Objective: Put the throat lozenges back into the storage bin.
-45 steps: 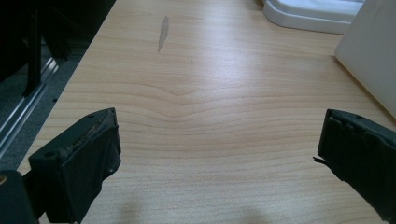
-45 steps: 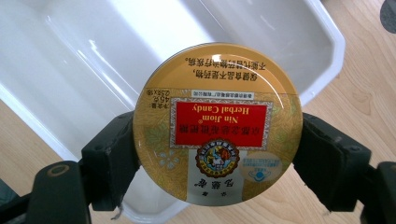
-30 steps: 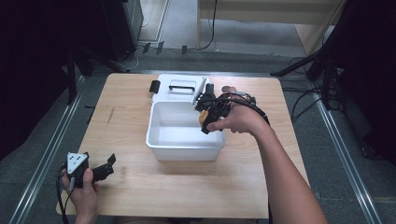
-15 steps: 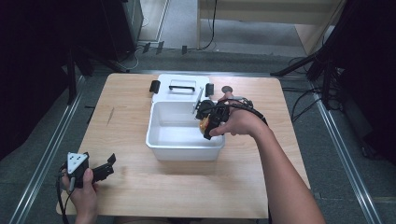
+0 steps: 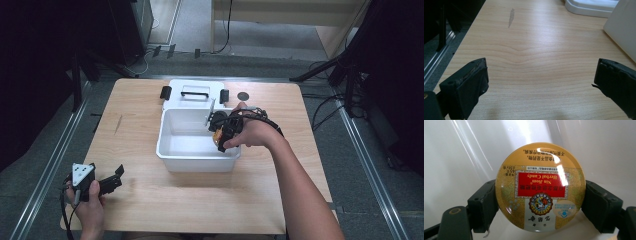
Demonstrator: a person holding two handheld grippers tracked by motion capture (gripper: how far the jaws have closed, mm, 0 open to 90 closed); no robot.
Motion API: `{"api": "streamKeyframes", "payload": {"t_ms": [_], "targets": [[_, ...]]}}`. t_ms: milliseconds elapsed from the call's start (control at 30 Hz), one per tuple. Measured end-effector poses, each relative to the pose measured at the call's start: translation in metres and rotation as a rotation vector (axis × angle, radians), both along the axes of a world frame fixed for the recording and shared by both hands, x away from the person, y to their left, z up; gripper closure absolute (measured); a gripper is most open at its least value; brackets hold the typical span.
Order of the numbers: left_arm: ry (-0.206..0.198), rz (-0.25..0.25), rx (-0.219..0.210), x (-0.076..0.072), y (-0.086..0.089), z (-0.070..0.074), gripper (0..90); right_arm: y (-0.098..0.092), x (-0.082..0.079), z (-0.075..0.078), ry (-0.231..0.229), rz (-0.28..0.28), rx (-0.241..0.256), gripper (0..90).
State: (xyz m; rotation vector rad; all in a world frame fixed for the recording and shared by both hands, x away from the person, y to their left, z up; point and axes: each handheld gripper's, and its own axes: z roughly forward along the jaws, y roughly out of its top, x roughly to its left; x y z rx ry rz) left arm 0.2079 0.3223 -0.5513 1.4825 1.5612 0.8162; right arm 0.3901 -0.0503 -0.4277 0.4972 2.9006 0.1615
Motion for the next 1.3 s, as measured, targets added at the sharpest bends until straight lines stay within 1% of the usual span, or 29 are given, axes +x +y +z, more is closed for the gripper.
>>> {"api": "streamKeyframes", "payload": {"t_ms": [100, 200, 367, 500, 600, 733, 767, 1033, 1300], "targets": [[0.0, 0.0, 0.001, 0.0, 0.0, 0.0, 0.0, 0.001, 0.001, -0.003, 0.002, 0.01, -0.011, 20.5], [0.001, -0.001, 0.001, 0.0, 0.0, 0.0, 0.0, 0.003, 0.001, -0.006, 0.006, 0.0, -0.021, 20.5], [0.001, 0.002, 0.0, 0.0, 0.0, 0.0, 0.0, 0.005, 0.002, -0.008, 0.0, 0.008, -0.037, 20.5], [0.002, 0.002, 0.0, 0.0, 0.0, 0.0, 0.0, 0.008, 0.003, -0.01, 0.0, 0.017, -0.059, 20.5], [0.002, 0.002, 0.0, 0.0, 0.0, 0.0, 0.0, 0.01, 0.002, -0.012, 0.0, 0.013, -0.081, 20.5], [0.002, 0.002, 0.0, 0.0, 0.0, 0.0, 0.0, 0.012, 0.002, -0.014, 0.003, 0.021, -0.096, 20.4], [0.002, 0.002, 0.0, 0.0, 0.0, 0.0, 0.0, 0.013, 0.002, -0.014, 0.003, 0.014, -0.1, 20.4], [0.003, 0.001, -0.003, 0.0, 0.0, 0.0, 0.0, 0.014, 0.003, -0.015, 0.0, 0.019, -0.111, 20.2], [0.004, 0.001, -0.002, 0.0, 0.0, 0.0, 0.0, 0.013, 0.001, -0.016, 0.002, 0.021, -0.109, 19.6]]}}
